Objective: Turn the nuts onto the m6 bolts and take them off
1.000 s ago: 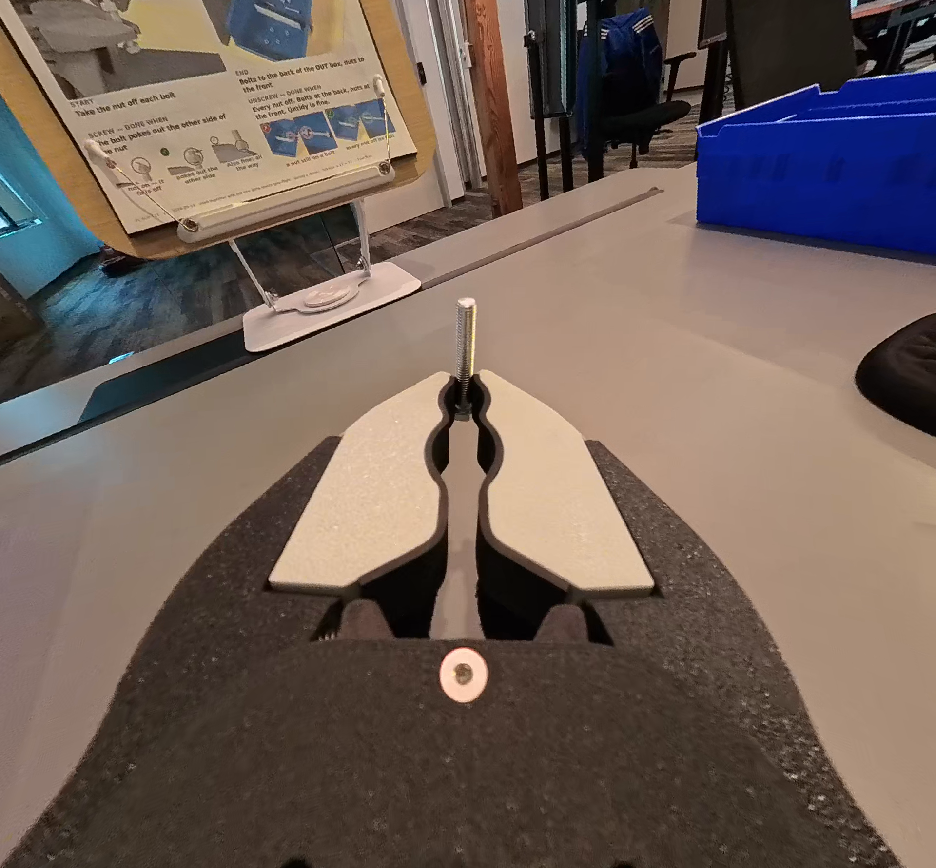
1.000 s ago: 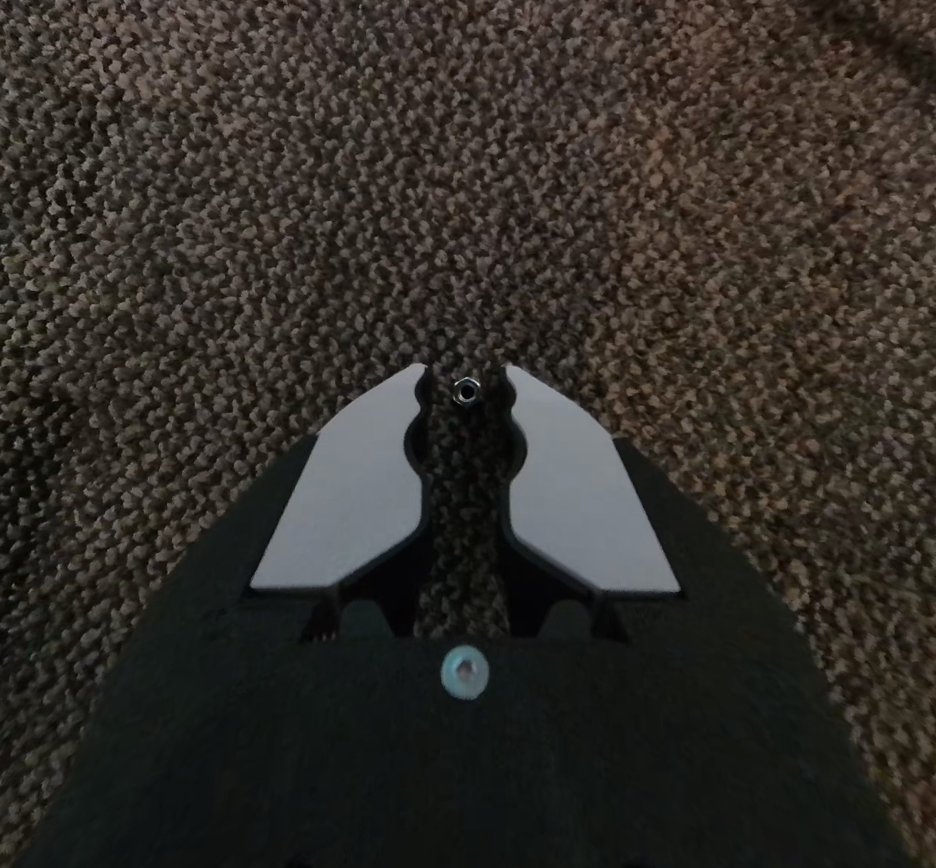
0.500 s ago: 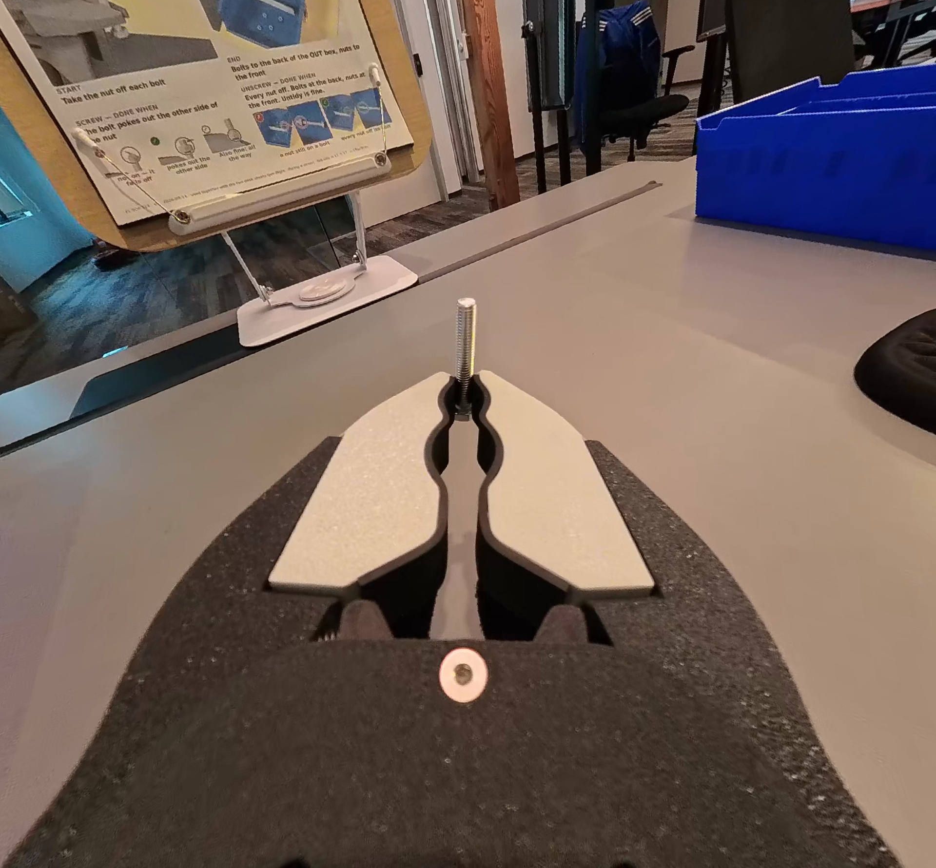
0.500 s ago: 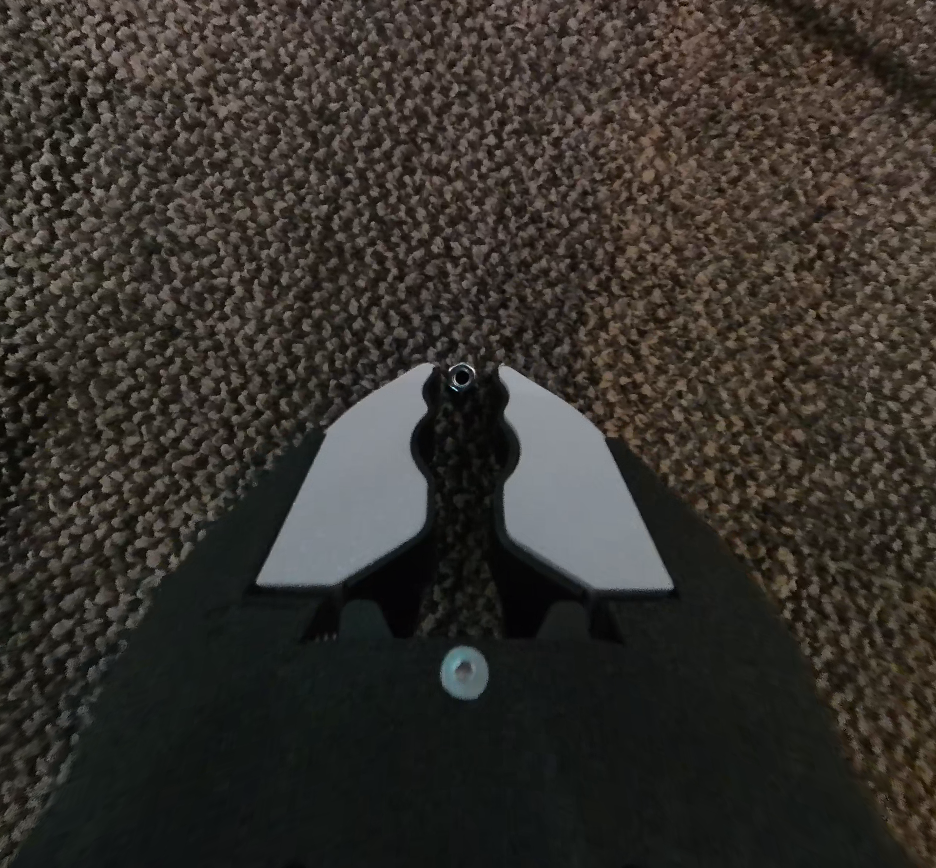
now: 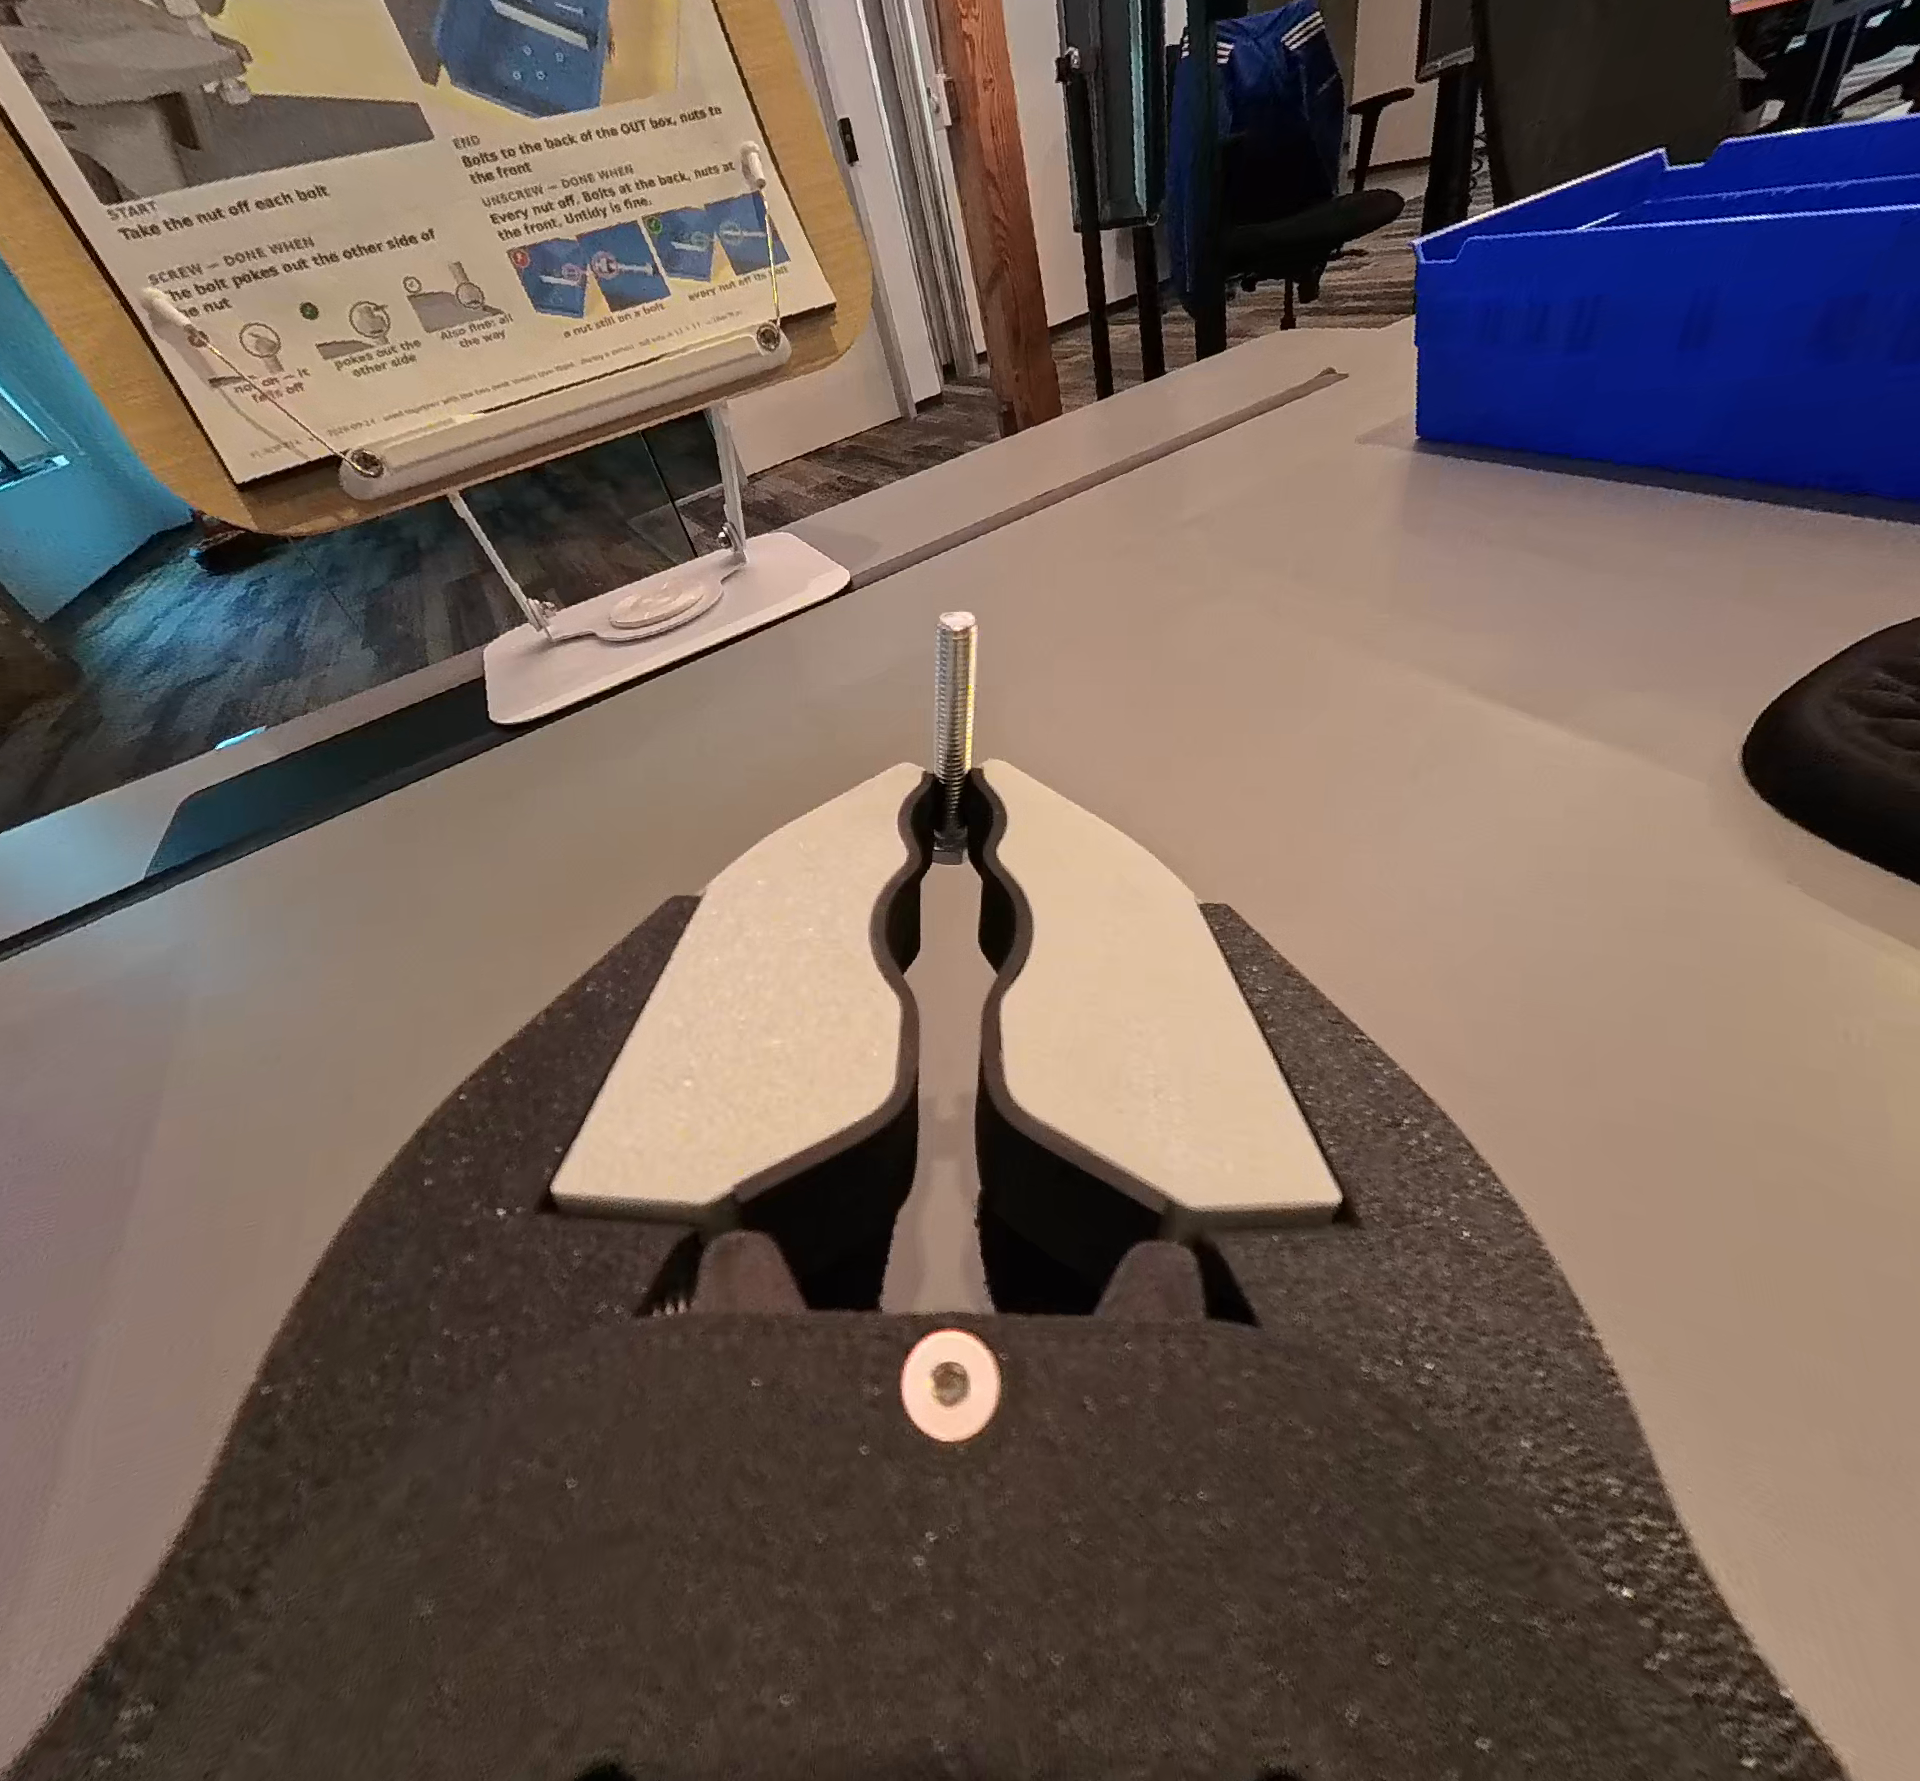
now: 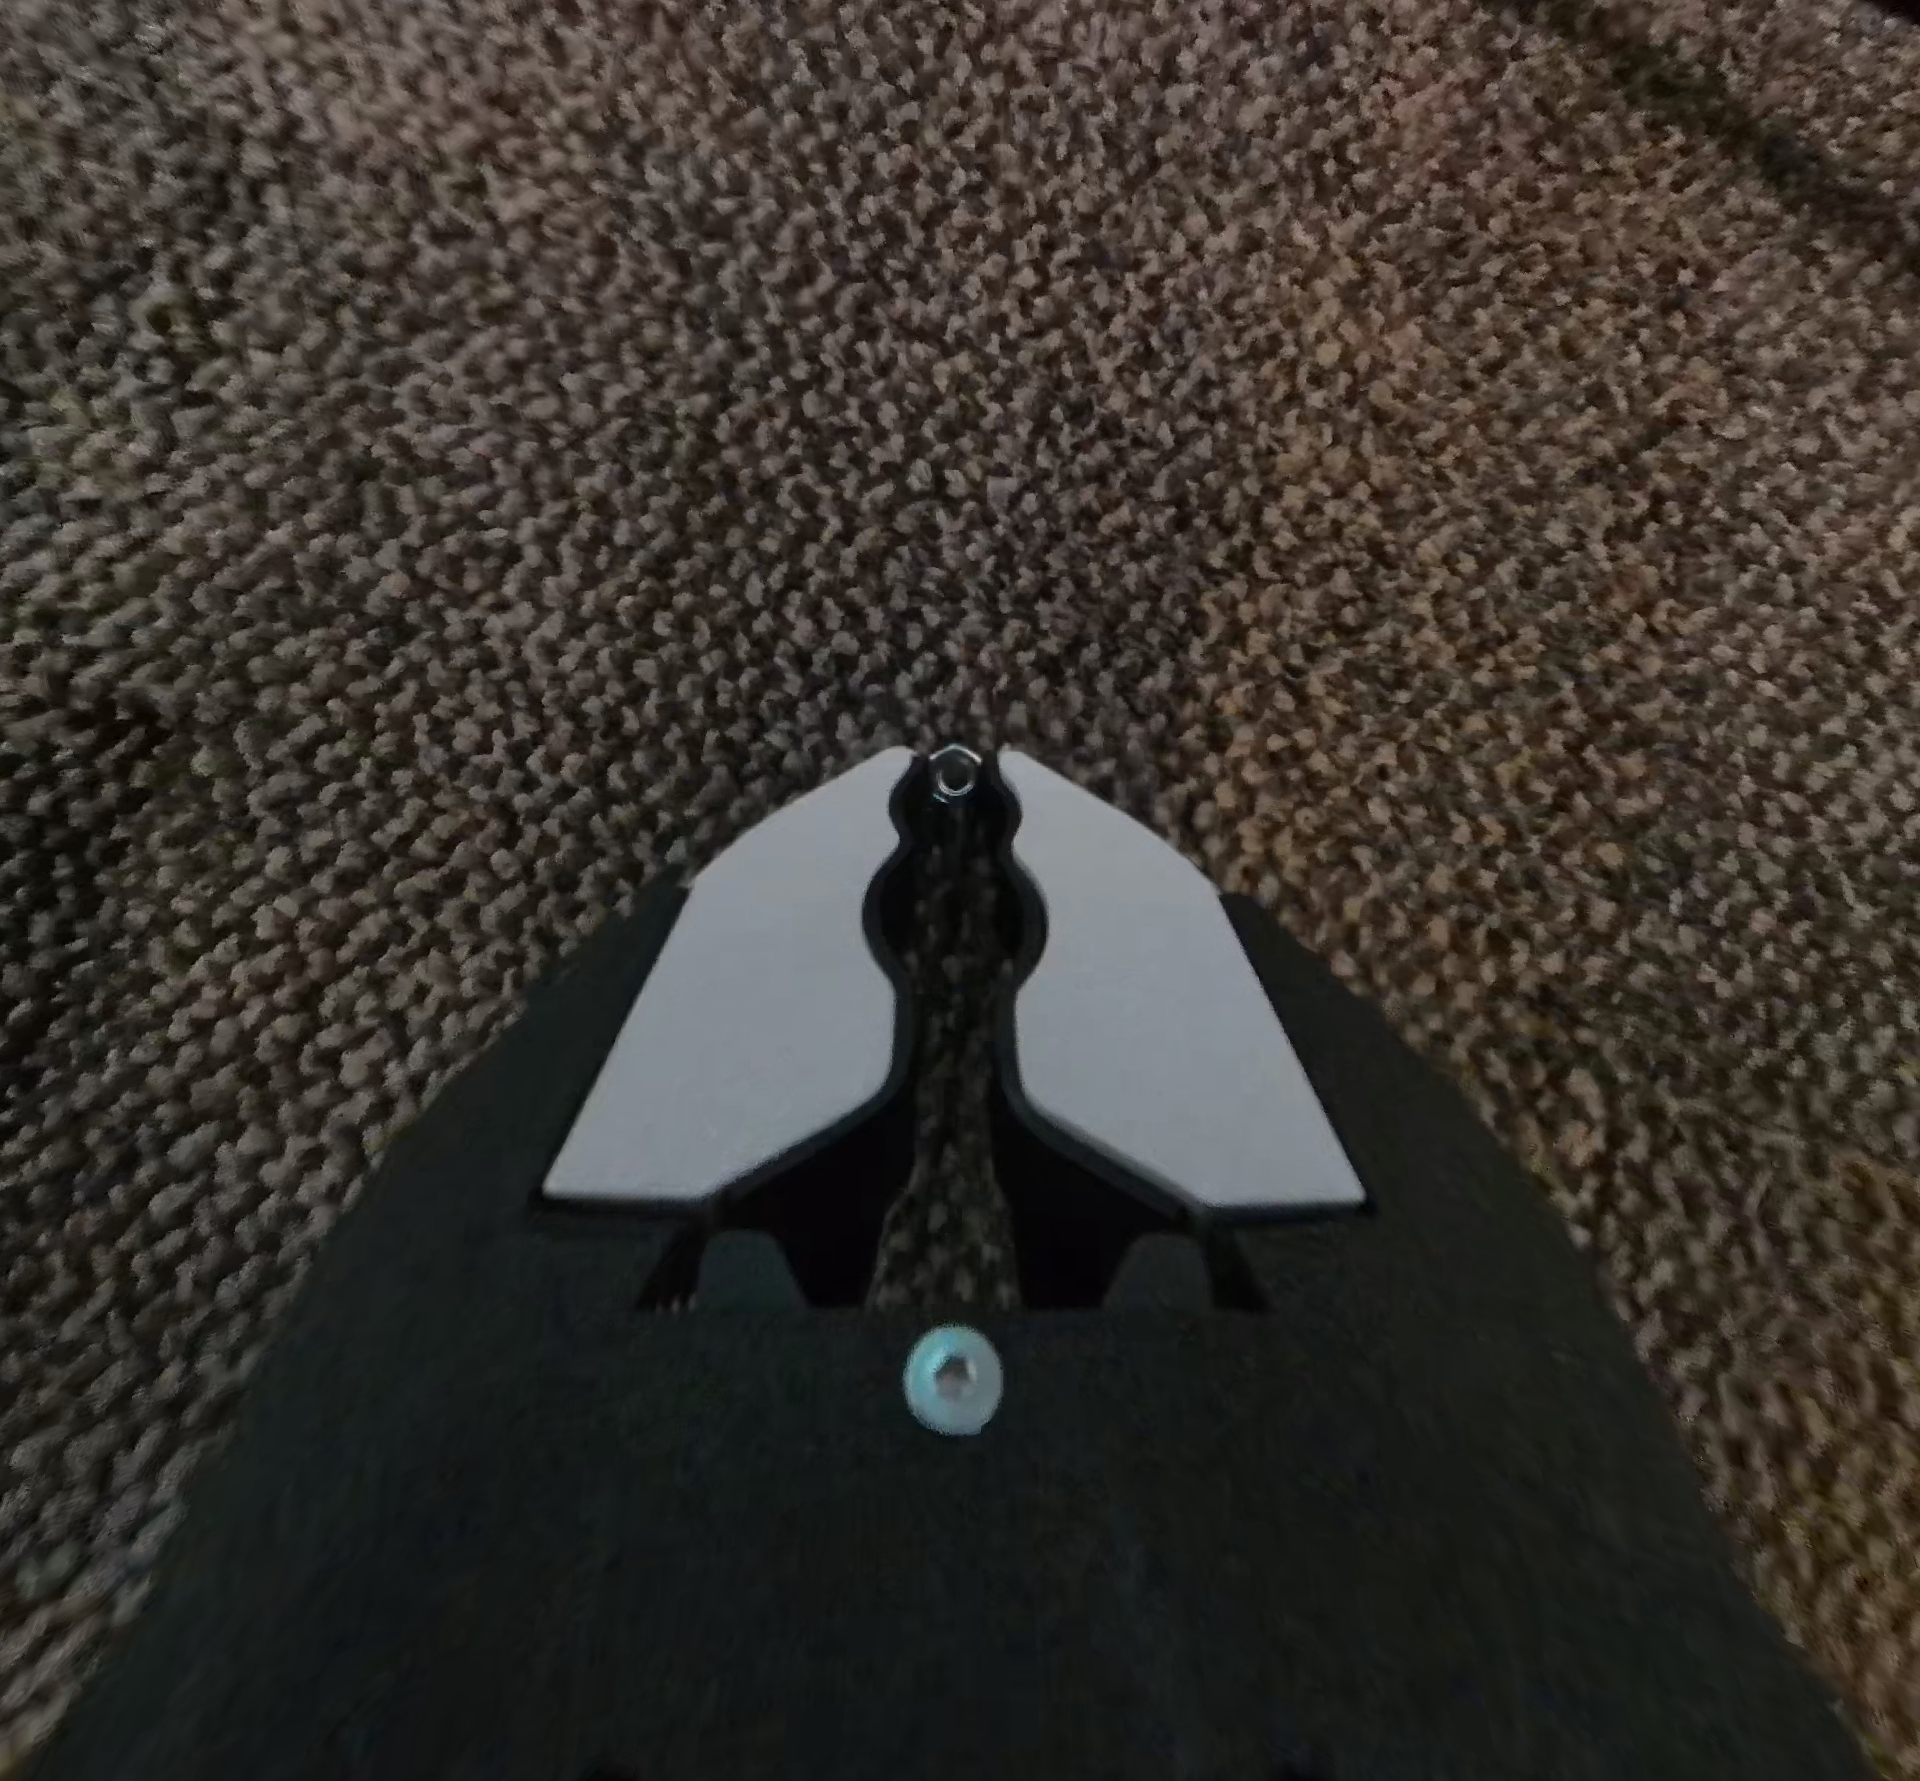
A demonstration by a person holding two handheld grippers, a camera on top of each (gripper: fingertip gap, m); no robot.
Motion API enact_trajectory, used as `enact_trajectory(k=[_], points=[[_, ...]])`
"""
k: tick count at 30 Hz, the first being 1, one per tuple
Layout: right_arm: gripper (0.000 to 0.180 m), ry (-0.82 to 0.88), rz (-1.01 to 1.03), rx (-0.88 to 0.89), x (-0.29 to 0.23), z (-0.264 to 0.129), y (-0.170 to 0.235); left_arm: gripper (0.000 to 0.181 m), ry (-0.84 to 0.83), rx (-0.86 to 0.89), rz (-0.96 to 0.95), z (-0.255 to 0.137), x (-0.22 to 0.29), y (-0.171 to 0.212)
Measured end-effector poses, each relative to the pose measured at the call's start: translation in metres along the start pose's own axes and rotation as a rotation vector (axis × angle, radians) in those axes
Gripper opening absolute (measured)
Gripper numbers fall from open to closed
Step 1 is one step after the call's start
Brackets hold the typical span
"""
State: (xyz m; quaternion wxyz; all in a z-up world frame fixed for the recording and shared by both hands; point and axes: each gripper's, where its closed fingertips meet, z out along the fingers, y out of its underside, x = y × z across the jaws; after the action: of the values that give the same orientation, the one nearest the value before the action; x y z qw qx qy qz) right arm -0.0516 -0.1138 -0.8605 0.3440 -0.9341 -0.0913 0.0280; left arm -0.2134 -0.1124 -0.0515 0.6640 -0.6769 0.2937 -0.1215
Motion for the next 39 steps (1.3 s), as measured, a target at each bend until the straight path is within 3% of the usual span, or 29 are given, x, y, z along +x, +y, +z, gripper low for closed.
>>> enact_trajectory(k=[5, 9, 14, 19, 26, 32, 35, 39], points=[[0.010, -0.035, -0.003, 0.031, -0.013, -0.051, 0.017, 0.005, 0.019, 0.011, -0.026, -0.002, 0.002, -0.003], [0.010, -0.077, 0.007, 0.062, -0.029, -0.118, 0.030, 0.005, 0.032, 0.034, -0.033, -0.006, 0.006, -0.010], [0.010, -0.136, -0.049, 0.079, -0.049, -0.229, 0.033, 0.005, -0.092, 0.132, 0.035, -0.020, -0.015, -0.033], [0.010, -0.166, -0.150, 0.145, -0.053, -0.361, 0.007, 0.005, -0.151, 0.152, -0.011, -0.024, -0.038, -0.037], [0.010, -0.163, -0.193, 0.266, -0.053, -0.553, -0.055, 0.005, -0.136, 0.029, 0.122, -0.006, -0.026, -0.006], [0.010, -0.102, -0.248, 0.385, -0.053, -0.691, -0.121, 0.005, -0.097, -0.011, 0.116, -0.002, -0.018, 0.007], [0.010, -0.077, -0.356, 0.476, -0.057, -0.751, -0.184, 0.005, -0.098, -0.008, 0.086, -0.003, -0.020, 0.008], [0.010, -0.124, -0.428, 0.641, -0.060, -0.810, -0.304, 0.005, -0.098, -0.013, 0.054, -0.003, -0.023, 0.011]])
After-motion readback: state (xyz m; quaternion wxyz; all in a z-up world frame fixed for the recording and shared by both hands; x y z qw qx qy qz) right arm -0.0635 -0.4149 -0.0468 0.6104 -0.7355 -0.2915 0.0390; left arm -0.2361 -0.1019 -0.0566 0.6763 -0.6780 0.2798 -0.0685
